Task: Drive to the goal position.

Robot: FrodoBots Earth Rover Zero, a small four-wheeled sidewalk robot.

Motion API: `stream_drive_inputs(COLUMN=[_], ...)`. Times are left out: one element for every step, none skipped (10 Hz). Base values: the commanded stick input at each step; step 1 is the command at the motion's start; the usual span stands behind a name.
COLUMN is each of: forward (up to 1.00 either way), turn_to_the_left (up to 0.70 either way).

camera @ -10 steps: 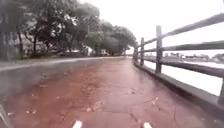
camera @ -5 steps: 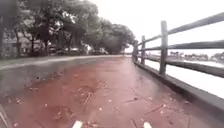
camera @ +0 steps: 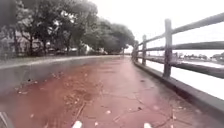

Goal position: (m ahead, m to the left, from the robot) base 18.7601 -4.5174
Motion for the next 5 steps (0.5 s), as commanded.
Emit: stream_drive_inputs(forward=[0.50, 0.50, 0.50, 0.50, 0.50], turn_to_the_left=[0.00, 0.00, 0.00, 0.00, 0.00])
